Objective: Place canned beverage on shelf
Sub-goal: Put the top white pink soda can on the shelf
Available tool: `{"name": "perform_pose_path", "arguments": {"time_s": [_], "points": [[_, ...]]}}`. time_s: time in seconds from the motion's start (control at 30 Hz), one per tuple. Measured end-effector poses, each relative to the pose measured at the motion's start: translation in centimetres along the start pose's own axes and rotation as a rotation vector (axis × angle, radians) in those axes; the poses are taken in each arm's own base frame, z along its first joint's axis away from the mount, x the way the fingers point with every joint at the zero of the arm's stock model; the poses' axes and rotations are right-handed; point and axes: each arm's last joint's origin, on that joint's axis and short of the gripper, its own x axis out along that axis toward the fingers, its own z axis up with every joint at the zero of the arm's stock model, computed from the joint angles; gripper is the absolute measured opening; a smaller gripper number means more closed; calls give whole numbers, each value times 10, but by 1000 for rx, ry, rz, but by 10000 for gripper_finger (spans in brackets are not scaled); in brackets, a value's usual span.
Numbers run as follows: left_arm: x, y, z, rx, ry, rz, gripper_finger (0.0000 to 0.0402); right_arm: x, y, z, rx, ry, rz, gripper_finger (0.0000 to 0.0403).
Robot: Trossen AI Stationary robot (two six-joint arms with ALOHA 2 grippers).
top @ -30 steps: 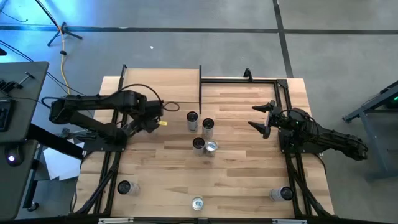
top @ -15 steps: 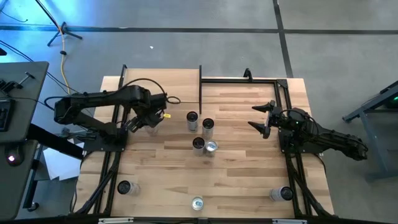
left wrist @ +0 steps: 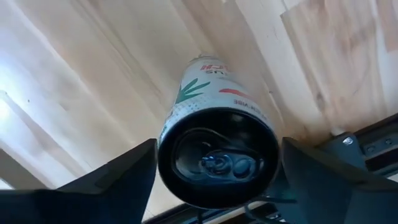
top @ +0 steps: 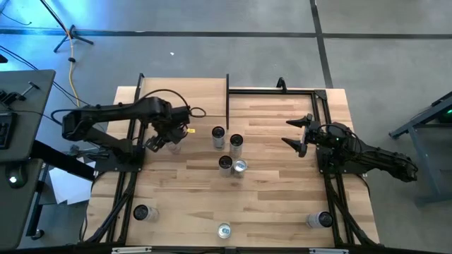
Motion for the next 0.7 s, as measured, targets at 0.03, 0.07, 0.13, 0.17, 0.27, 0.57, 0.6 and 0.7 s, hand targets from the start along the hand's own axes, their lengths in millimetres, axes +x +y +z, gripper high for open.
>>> {"name": "perform_pose_path", "arguments": {"time_s": [0.03,0.07,0.13,0.17,0.27,0.57,0.6,0.7], "points": [[-1,-1,0,-18,-9,-4,322,0,0,0,0,0,0,387],[-2,-2,0,-36,-19,-7,328,0,0,0,0,0,0,387],[-4,-5,1,-48,-29,-2,341,0,0,0,0,0,0,387],[-5,-8,1,-45,-34,3,347,0,0,0,0,0,0,387],[-11,-16,2,-48,-47,23,363,0,0,0,0,0,0,387],[-49,-42,5,-107,-82,253,387,0,0,0,0,0,0,387],[-51,-44,6,-151,-100,274,388,0,0,0,0,0,0,387],[-57,-51,14,-377,-216,290,388,0,0,0,0,0,0,387]]}}
